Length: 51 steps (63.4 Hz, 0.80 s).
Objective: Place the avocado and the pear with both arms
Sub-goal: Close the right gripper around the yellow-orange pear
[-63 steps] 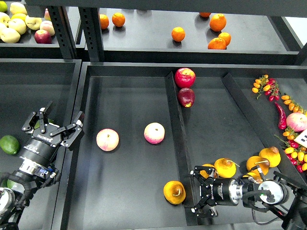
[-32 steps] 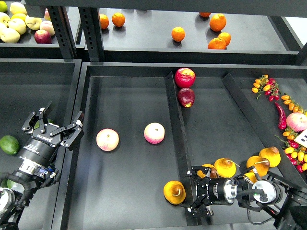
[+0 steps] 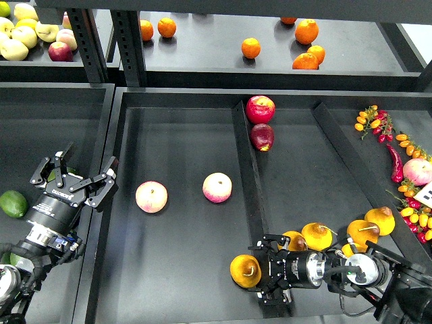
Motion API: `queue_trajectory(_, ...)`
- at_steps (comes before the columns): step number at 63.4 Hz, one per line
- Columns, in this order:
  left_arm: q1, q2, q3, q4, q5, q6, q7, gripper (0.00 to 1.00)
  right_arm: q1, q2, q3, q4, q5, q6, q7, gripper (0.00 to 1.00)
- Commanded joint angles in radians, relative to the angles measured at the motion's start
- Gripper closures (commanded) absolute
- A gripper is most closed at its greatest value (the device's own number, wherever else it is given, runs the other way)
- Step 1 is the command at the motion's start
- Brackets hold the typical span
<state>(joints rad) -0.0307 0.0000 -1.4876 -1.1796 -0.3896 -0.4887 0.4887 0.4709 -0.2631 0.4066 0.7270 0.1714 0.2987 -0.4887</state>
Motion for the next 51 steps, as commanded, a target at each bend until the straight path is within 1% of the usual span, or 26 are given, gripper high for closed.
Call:
queue_trajectory(1,0.000,0.000,0.000,0.000,0.000,0.000,0.000,0.01,0.000,0.010,0.005,-0.018,-0.004,-0.001,0.000,0.10)
queue_trajectory(7,0.003,0.000,0.001,-0.003,0.000,0.000,0.000,0.01,0.000,0.018,0.011,-0.024,-0.004,0.000,0.000,0.15)
queue_trajectory(11,0.005,0.000,0.001,-0.003,0.000,0.000,0.000,0.01,0.000,0.022,0.014,-0.026,-0.004,0.000,0.000,0.16)
queue_trajectory(24,0.009,0.000,0.001,-0.005,-0.002,0.000,0.000,0.01,0.000,0.036,0.020,-0.047,-0.001,0.002,0.000,0.25)
queue_trajectory(33,0.009,0.000,0.001,-0.005,-0.002,0.000,0.000,0.01,-0.003,0.041,0.023,-0.049,-0.001,0.002,0.000,0.35)
queue_trajectory(40,0.009,0.000,0.000,-0.005,0.000,0.000,0.000,0.01,-0.003,0.050,0.024,-0.057,-0.001,0.003,0.000,0.36)
queue_trajectory(50,0.009,0.000,0.001,-0.005,0.000,0.000,0.000,0.01,-0.003,0.053,0.026,-0.057,0.002,0.003,0.000,0.49)
queue_trajectory(51,0.009,0.000,0.001,-0.005,0.000,0.000,0.000,0.01,-0.003,0.053,0.026,-0.057,0.003,0.003,0.000,0.51)
